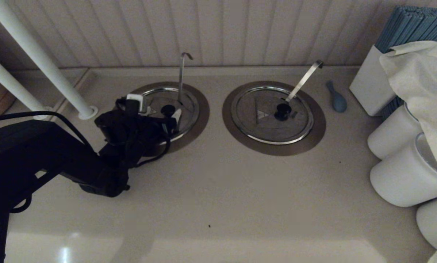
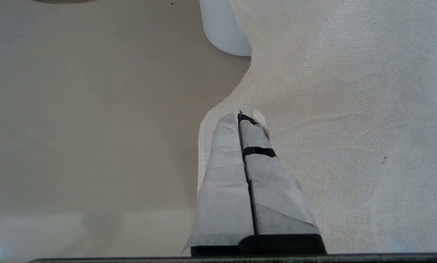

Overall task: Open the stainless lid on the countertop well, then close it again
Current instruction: Open the lid

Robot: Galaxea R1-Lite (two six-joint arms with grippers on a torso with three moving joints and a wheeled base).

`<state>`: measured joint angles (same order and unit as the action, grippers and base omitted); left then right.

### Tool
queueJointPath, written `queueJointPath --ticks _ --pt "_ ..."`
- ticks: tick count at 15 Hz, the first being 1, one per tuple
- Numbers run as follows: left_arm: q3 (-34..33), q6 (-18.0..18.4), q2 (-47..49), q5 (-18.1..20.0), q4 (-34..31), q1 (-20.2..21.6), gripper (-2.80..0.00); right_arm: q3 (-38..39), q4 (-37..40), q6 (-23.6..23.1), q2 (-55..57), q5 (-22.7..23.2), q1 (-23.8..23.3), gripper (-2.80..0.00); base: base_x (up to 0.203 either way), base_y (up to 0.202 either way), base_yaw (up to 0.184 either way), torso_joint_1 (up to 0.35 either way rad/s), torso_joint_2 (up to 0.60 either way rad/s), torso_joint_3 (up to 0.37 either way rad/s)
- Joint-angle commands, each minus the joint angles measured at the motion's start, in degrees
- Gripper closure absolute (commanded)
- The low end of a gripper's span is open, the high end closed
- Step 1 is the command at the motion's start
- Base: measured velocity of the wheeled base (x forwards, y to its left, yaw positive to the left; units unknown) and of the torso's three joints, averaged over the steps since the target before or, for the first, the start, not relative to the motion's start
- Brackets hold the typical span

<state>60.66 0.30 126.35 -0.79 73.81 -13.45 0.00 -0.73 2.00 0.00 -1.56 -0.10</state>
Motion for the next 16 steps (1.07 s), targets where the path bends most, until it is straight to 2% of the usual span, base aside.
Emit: queueJointPath --ticks 1,3,5,6,11,14,16 --pt "0.01 0.1 -0.43 0.02 -0.84 0.21 -2.8 0.0 -0.06 -0.01 0.06 -0.02 0.01 0.0 0.0 0.0 0.0 0.0 0.0 0.0" --pt "-0.02 1.98 -1.71 0.0 -3.81 0.26 -2.8 0.0 -0.06 -0.07 0.0 -0.11 0.01 0.0 0.0 0.0 0.0 0.0 0.0 0.0" --pt "-0.1 5.41 -1.81 -0.35 -3.94 0.26 -2.8 0.0 -0.06 0.02 0.0 -0.11 0.01 0.0 0.0 0.0 0.0 0.0 0.0 0.0" --pt "-0.1 5.97 -1.96 -0.49 -3.94 0.2 -2.8 0.0 -0.06 -0.01 0.06 -0.07 0.01 0.0 0.0 0.0 0.0 0.0 0.0 0.0" --pt "1.69 6.18 -1.76 -1.39 -3.94 0.17 -2.8 0.0 -0.06 0.02 0.0 -0.02 0.01 0.0 0.0 0.0 0.0 0.0 0.0 0.0" --pt "4.41 6.28 -0.74 -5.74 -3.44 0.17 -2.8 0.0 -0.06 0.0 0.09 -0.05 0.01 0.0 0.0 0.0 0.0 0.0 0.0 0.0" --pt "4.91 6.29 -0.75 -5.98 -2.8 0.17 -2.8 0.0 -0.04 0.02 0.08 -0.02 0.01 0.0 0.0 0.0 0.0 0.0 0.0 0.0"
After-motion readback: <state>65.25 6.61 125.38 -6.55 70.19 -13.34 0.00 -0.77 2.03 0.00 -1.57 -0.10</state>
